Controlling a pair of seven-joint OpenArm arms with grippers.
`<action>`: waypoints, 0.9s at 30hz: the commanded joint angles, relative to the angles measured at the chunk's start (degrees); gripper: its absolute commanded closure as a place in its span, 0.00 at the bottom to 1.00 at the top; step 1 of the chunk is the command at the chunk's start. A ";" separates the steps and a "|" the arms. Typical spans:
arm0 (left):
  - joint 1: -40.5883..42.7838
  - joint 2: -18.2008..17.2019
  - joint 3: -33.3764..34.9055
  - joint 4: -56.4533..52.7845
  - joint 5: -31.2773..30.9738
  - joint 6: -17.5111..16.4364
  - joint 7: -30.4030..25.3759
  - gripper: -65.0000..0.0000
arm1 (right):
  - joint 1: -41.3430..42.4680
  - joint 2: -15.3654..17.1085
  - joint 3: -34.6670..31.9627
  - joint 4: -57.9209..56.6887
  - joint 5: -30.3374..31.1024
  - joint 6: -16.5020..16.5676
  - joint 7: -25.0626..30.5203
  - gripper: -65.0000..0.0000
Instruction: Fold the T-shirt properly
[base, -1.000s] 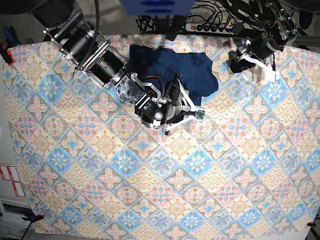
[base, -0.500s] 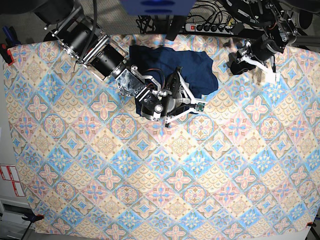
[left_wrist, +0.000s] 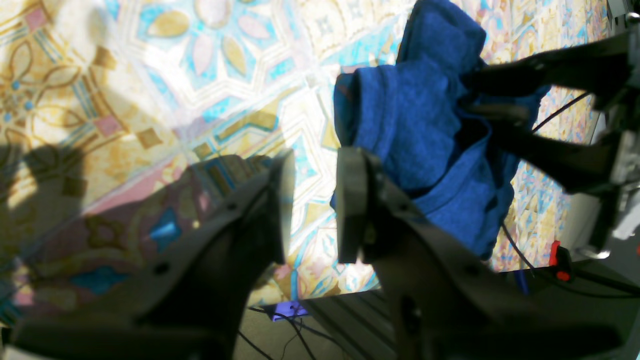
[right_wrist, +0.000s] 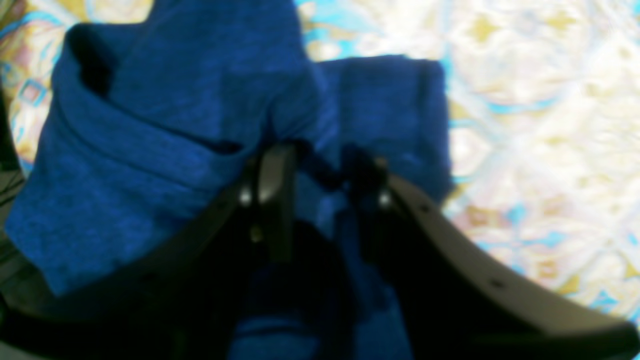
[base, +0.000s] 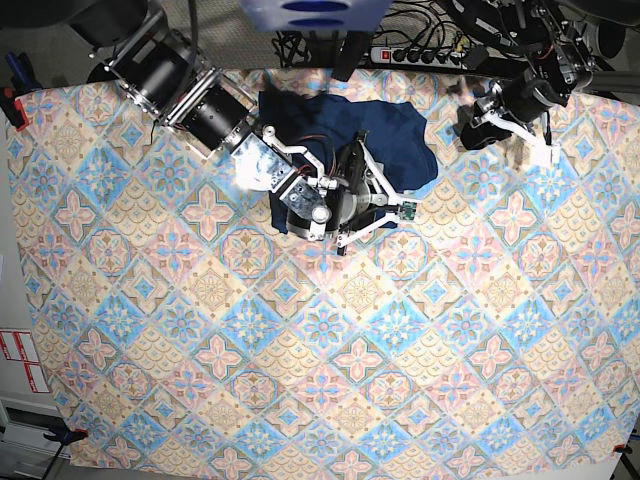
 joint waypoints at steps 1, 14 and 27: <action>0.03 -0.50 -0.11 0.74 -1.13 -0.27 -0.54 0.79 | 1.02 -0.51 0.17 0.11 0.22 0.13 0.72 0.70; -0.05 -0.41 -0.11 0.74 -1.22 -0.27 -0.54 0.79 | 1.10 -0.60 0.79 -3.67 0.22 0.13 0.81 0.79; 0.12 -0.58 -0.11 0.74 -1.22 -0.27 -0.54 0.79 | -0.21 -0.25 8.00 6.88 0.22 0.13 -1.65 1.00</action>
